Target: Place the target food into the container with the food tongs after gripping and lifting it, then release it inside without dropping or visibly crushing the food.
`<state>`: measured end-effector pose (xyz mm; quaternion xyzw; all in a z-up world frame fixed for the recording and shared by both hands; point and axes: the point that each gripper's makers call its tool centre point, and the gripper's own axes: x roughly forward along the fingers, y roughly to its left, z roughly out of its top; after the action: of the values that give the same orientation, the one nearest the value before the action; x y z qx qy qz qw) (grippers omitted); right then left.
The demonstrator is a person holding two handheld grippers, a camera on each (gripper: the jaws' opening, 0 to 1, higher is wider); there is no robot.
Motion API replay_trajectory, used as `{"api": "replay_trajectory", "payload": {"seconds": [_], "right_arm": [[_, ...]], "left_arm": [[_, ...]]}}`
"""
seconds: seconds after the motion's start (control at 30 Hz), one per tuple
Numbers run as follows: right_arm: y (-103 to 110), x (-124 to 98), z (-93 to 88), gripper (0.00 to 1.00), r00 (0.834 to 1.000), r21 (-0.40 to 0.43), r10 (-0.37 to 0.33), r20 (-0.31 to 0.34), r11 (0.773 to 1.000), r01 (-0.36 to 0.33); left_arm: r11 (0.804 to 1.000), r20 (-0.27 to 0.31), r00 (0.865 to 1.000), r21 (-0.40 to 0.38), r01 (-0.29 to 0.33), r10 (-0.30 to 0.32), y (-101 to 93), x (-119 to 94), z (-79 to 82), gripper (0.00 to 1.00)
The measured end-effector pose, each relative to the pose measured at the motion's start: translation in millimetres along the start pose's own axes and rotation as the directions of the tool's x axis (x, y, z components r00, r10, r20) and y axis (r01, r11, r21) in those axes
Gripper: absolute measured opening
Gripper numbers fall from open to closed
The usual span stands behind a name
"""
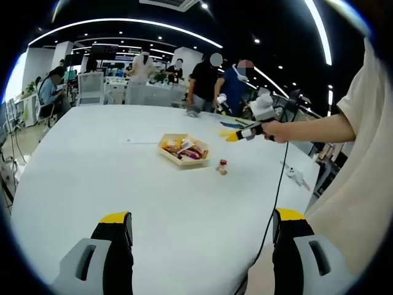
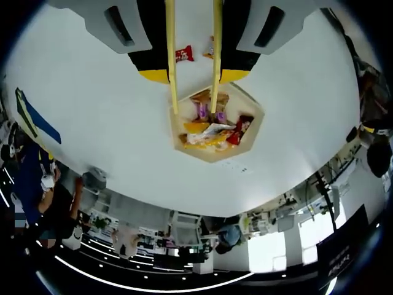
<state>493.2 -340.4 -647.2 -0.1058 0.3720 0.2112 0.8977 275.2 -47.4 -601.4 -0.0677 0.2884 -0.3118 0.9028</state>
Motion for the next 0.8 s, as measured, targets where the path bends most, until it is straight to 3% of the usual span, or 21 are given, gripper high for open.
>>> {"api": "replay_trajectory", "payload": {"seconds": [0.4, 0.8], "right_arm": [[18, 2, -31.2, 0.28, 0.999, 0.027, 0.023, -0.040, 0.999, -0.022], [26, 4, -50.4, 0.28, 0.997, 0.045, 0.031, -0.072, 0.999, -0.028]], "left_arm": [[1.000, -0.008, 1.000, 0.005, 0.009, -0.009, -1.8, 3, -0.8, 0.95], [1.000, -0.016, 1.000, 0.004, 0.007, -0.007, -2.4, 2, -4.2, 0.95]]}}
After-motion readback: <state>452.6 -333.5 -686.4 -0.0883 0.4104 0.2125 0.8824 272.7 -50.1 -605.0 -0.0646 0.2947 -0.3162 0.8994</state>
